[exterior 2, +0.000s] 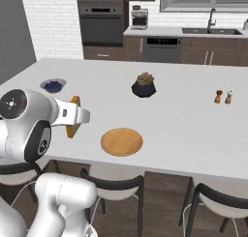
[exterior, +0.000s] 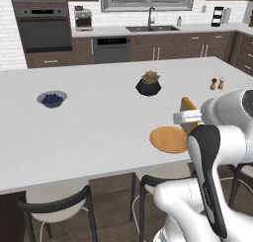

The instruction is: Start the toaster. Once the lever pops up, take the bread to the plate on the dining counter.

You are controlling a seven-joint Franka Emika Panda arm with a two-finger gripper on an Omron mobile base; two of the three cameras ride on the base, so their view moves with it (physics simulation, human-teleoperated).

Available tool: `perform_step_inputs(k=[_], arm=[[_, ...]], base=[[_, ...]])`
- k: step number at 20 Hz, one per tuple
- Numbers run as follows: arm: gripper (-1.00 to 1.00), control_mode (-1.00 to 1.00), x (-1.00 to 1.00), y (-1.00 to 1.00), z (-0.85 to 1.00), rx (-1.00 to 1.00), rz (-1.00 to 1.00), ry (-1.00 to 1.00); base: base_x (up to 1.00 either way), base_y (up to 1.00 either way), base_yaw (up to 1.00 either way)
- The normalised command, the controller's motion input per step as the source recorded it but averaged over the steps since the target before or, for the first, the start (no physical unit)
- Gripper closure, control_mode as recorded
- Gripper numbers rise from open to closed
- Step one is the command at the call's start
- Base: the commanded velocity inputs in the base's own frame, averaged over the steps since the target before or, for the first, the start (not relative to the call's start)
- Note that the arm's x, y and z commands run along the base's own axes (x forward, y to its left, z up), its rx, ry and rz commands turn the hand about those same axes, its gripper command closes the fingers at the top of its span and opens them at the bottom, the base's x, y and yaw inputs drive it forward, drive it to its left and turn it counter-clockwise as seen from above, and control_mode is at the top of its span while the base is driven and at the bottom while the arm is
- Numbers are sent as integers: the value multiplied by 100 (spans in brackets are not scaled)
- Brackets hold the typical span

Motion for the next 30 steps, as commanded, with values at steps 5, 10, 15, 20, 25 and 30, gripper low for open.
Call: perform_step_inputs(k=[5, 10, 15, 20, 25, 30], arm=[[100, -100, 23, -23, -17, 4, 0, 0], [100, -100, 68, -82, -41, 24, 4, 0], [100, -100, 64, -54, -66, 25, 9, 4], [100, -100, 60, -4, -65, 14, 3, 9], [100, -100, 39, 1, -38, 5, 0, 9], [100, -100, 37, 3, -22, 1, 0, 7]], base=[[13, -10, 0], [0, 0, 0], [0, 0, 0], [0, 0, 0], [0, 0, 0], [0, 0, 0]])
